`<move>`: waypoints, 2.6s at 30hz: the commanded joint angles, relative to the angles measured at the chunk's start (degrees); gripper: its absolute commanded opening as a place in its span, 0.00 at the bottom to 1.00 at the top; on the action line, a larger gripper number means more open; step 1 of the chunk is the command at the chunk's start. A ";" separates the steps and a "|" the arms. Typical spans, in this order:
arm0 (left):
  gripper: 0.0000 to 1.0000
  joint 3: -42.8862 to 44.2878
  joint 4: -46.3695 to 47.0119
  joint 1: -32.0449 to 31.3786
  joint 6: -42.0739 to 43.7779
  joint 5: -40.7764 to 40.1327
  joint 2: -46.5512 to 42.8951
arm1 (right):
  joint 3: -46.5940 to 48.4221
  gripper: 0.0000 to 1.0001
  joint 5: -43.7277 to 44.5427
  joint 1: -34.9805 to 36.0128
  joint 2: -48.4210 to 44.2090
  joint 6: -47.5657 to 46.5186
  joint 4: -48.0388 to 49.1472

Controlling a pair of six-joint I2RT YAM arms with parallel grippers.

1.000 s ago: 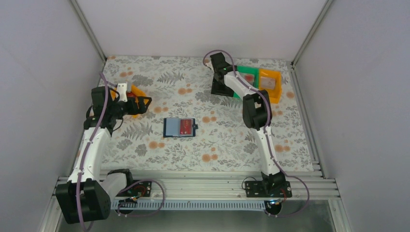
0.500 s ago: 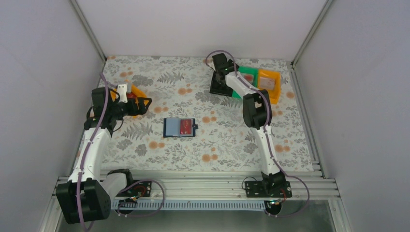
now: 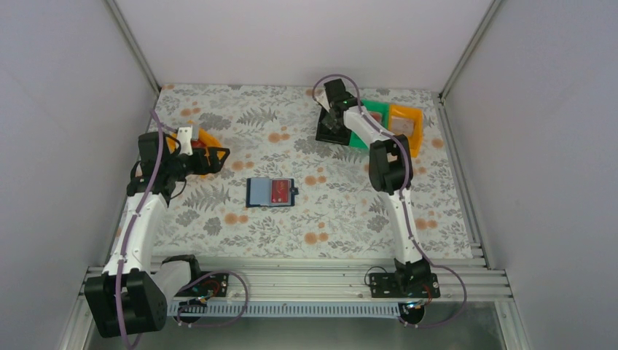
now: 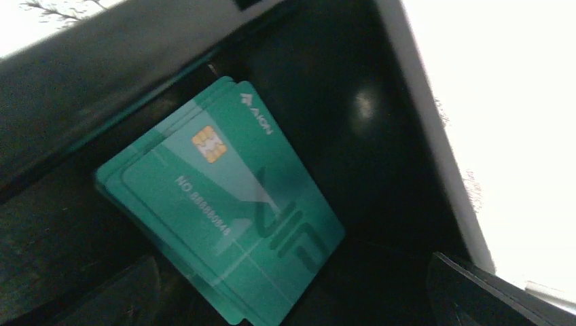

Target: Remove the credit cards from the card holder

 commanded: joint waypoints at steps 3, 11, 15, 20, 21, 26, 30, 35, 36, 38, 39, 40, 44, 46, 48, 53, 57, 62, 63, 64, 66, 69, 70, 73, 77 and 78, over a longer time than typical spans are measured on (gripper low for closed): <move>1.00 -0.36 1.17 0.34 -0.12 1.15 -0.84 | 2.16 0.99 -7.07 -0.47 -5.42 1.61 -2.90; 1.00 -0.68 1.74 0.41 -0.38 1.77 -1.00 | 4.04 0.98 -19.31 -0.69 -11.24 7.33 -3.96; 1.00 -0.72 1.87 0.38 -0.13 1.61 -1.18 | 3.97 0.86 -25.07 -1.01 -13.06 13.68 -5.09; 1.00 -1.73 2.15 0.43 -0.12 0.66 -1.42 | 3.85 0.61 -27.17 -1.19 -11.85 24.66 -6.78; 1.00 -1.99 2.21 0.43 -0.12 0.55 -1.42 | 3.75 0.59 -27.42 -1.19 -11.71 26.56 -7.01; 1.00 -4.82 2.21 0.29 -0.72 0.86 -1.70 | 1.07 0.53 -36.27 -0.79 -15.10 35.75 -6.71; 1.00 -10.10 4.69 -1.11 -4.75 2.65 -2.16 | -5.90 0.44 -36.72 2.56 -21.91 41.38 -6.28; 0.99 -12.85 9.15 -4.17 -6.06 1.87 1.13 | -21.84 0.45 -40.34 11.67 -30.42 45.00 -4.49; 0.99 -13.63 10.24 -5.02 -6.76 1.89 2.49 | -23.91 0.45 -40.90 13.83 -30.84 45.50 -5.24; 0.98 -14.35 11.76 -6.41 -7.74 1.63 5.38 | -27.39 0.44 -41.14 17.89 -31.09 46.62 -6.63; 0.97 -14.52 12.12 -6.96 -8.09 1.48 6.95 | -29.58 0.43 -41.04 19.53 -31.49 47.39 -6.39; 0.97 -14.66 12.50 -7.37 -8.50 1.41 8.29 | -31.78 0.43 -40.70 20.84 -31.93 48.44 -5.62; 0.97 -16.32 14.35 -8.24 -10.80 0.48 12.26 | -38.99 0.44 -39.48 23.87 -32.19 53.31 -3.75; 0.99 -17.17 15.56 -9.05 -11.45 0.67 13.74 | -40.53 0.48 -37.87 24.41 -31.74 55.02 -4.18; 1.00 -18.05 17.40 -9.89 -12.03 0.65 15.12 | -42.77 0.52 -36.95 24.47 -32.06 56.36 -3.48; 1.00 -18.70 20.45 -10.90 -13.04 1.60 21.00 | -45.80 0.57 -35.63 24.47 -31.42 56.27 -0.97; 1.00 -17.67 20.98 -11.62 -12.82 2.67 26.18 | -44.49 0.56 -34.67 24.08 -27.29 55.16 -0.39; 1.00 -15.95 22.82 -14.02 -11.90 4.19 29.92 | -44.39 0.55 -36.08 23.71 -24.94 54.98 1.09; 1.00 -15.42 23.16 -14.78 -11.57 4.71 30.32 | -44.46 0.55 -36.55 23.68 -24.66 55.04 1.42; 1.00 -14.83 23.49 -15.82 -11.16 5.24 30.74 | -44.42 0.55 -37.05 23.70 -24.46 55.09 1.63; 0.97 -13.60 24.09 -18.15 -10.22 6.53 31.54 | -44.06 0.54 -37.85 23.60 -23.93 55.00 1.76; 0.84 -12.33 24.50 -20.03 -9.45 7.46 32.71 | -43.55 0.54 -38.16 23.46 -23.55 54.80 1.80; 0.79 -12.14 24.57 -20.19 -9.36 7.48 32.98 | -43.53 0.54 -38.27 23.38 -23.44 54.75 1.84; 0.62 -12.07 24.83 -20.28 -9.41 7.21 33.54 | -43.75 0.54 -38.68 23.16 -23.19 54.53 1.80; 0.30 -11.71 25.02 -20.32 -9.26 7.78 34.20 | -44.24 0.54 -39.12 23.06 -23.78 54.44 2.01; 0.20 -11.70 25.08 -20.37 -9.14 8.06 34.20 | -44.43 0.54 -39.29 23.00 -23.95 54.39 2.10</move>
